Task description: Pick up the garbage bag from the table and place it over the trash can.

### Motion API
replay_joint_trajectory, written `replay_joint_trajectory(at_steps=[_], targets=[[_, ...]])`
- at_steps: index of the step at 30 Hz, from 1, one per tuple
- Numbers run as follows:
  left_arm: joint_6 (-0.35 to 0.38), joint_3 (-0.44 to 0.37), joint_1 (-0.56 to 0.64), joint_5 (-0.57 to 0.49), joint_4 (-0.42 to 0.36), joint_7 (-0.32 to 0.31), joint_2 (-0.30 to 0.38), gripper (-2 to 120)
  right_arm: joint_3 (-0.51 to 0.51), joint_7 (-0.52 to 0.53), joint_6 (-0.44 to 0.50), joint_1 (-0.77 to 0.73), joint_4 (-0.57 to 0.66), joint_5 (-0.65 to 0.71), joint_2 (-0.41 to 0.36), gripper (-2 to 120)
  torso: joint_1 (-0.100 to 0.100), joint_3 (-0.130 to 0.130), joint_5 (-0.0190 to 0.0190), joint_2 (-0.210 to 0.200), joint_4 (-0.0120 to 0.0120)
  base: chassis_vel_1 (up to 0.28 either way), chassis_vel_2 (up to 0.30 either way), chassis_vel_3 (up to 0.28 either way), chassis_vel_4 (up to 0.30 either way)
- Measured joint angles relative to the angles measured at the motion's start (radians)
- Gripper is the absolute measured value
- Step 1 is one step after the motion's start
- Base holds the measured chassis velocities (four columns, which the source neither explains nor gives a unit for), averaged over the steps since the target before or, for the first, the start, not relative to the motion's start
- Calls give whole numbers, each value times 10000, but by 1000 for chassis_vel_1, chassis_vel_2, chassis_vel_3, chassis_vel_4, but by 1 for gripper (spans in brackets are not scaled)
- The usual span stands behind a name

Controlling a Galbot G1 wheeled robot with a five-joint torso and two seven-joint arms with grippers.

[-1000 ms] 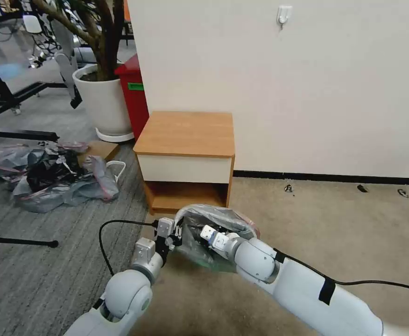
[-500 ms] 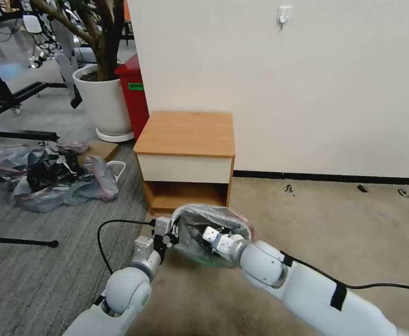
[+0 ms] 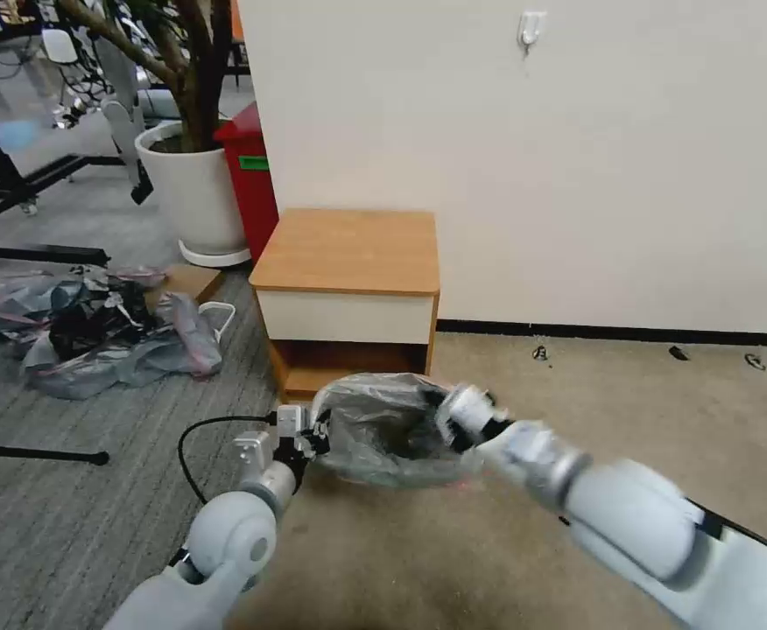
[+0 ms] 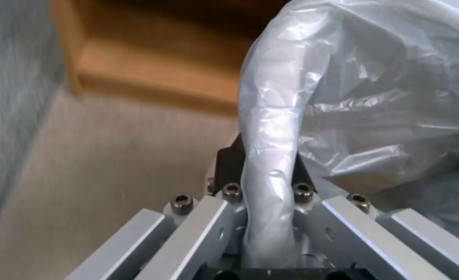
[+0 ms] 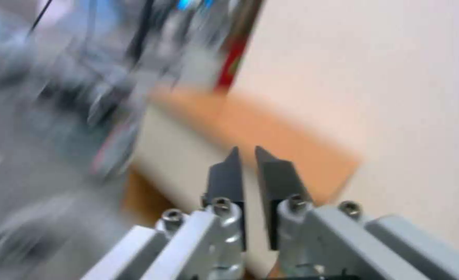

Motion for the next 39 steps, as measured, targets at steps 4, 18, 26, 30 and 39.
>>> replay_joint_trajectory(at_steps=[4,18,26,30,39], targets=[[574,-42,21,-1078,-157,-1105,41,2,759,406,1176,-565,-249,-286,617,24,0,0,-3,0,0,0,0,0,0],[729,659,-292,-1238,665,-1474,-242,2,1209,964,1648,-1096,-756,-722,1686,73,0,1,-4,-1,0,0,0,0,0],[826,762,-280,-726,863,-1273,-270,11,1253,958,1671,-1225,-869,-789,1752,99,0,0,-1,0,2,0,0,0,0],[821,772,-284,-660,870,-1245,-251,24,1254,955,1676,-1199,-962,-793,1773,100,1,0,-2,0,1,0,0,0,0],[680,597,-35,-327,539,-865,-1,57,1413,993,1622,-1309,-1044,-565,1920,100,0,2,-8,0,-1,0,0,0,0]])
